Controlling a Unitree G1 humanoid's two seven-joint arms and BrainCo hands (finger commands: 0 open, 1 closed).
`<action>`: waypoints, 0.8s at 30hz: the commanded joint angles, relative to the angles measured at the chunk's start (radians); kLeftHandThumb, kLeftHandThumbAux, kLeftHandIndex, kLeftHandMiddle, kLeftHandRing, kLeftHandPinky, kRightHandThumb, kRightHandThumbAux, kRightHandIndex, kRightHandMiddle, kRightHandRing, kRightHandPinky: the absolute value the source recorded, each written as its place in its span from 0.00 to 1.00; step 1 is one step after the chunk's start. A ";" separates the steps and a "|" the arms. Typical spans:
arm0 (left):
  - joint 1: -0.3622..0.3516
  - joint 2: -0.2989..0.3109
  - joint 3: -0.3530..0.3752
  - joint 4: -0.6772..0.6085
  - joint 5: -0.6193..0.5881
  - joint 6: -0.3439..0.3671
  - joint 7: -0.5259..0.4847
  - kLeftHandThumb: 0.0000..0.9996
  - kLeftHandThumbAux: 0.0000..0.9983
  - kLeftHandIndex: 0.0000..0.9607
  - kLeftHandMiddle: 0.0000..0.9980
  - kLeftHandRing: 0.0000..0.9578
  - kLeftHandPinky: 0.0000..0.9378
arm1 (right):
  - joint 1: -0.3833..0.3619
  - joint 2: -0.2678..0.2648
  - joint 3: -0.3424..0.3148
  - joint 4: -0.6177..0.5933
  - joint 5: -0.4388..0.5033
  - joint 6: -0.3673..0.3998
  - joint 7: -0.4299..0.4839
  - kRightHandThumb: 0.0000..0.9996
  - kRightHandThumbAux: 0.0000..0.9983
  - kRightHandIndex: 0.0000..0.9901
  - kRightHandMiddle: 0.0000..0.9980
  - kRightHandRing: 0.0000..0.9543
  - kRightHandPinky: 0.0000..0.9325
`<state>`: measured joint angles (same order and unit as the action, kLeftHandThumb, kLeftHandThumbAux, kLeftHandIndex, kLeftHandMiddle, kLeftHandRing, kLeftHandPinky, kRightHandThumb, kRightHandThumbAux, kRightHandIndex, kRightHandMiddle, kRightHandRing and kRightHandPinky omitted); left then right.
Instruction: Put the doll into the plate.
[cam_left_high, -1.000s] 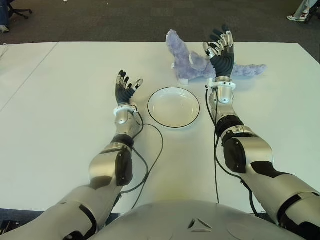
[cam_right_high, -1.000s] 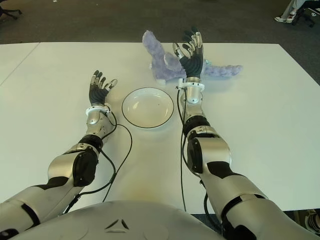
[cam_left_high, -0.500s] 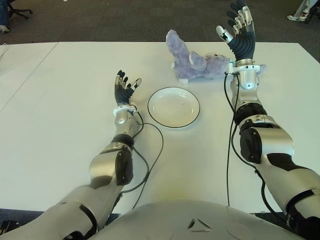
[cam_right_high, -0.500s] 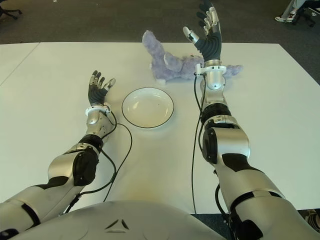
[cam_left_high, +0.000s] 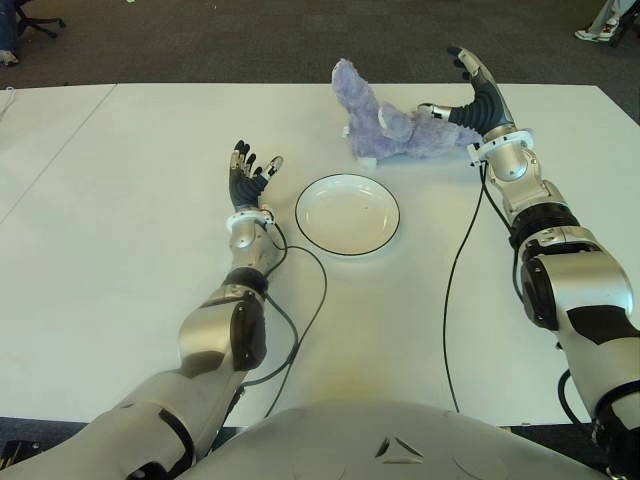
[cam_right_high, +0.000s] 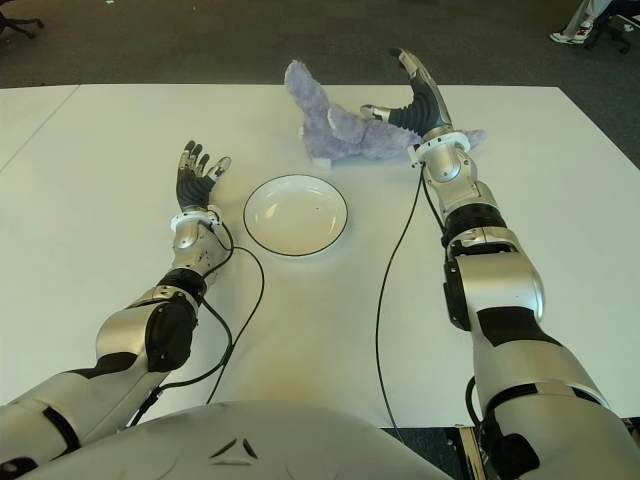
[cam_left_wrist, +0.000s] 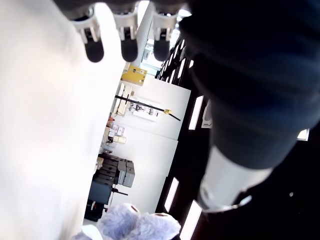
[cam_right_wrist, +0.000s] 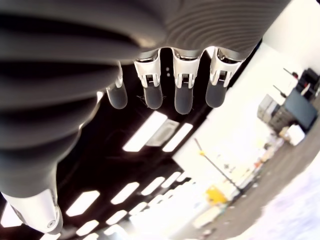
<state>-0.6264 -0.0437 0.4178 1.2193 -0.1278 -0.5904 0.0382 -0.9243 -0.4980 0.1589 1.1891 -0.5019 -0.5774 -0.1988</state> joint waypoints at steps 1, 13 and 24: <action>0.214 -0.029 0.029 0.131 -0.024 0.142 0.001 0.02 0.88 0.04 0.04 0.04 0.09 | -0.030 -0.068 0.140 0.068 -0.159 0.124 -0.079 0.21 0.59 0.01 0.02 0.04 0.09; 0.212 -0.039 0.048 0.129 -0.041 0.121 -0.008 0.03 0.86 0.05 0.04 0.04 0.07 | -0.059 -0.076 0.272 0.137 -0.273 0.283 -0.137 0.33 0.51 0.00 0.00 0.02 0.10; 0.208 -0.044 0.044 0.130 -0.035 0.129 0.016 0.04 0.87 0.05 0.04 0.04 0.07 | -0.003 -0.120 0.426 0.173 -0.395 0.349 -0.116 0.34 0.49 0.00 0.00 0.00 0.02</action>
<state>-0.6271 -0.0443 0.4240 1.2193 -0.1284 -0.5904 0.0309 -0.9489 -0.5908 0.5144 1.3398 -0.8319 -0.2590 -0.3391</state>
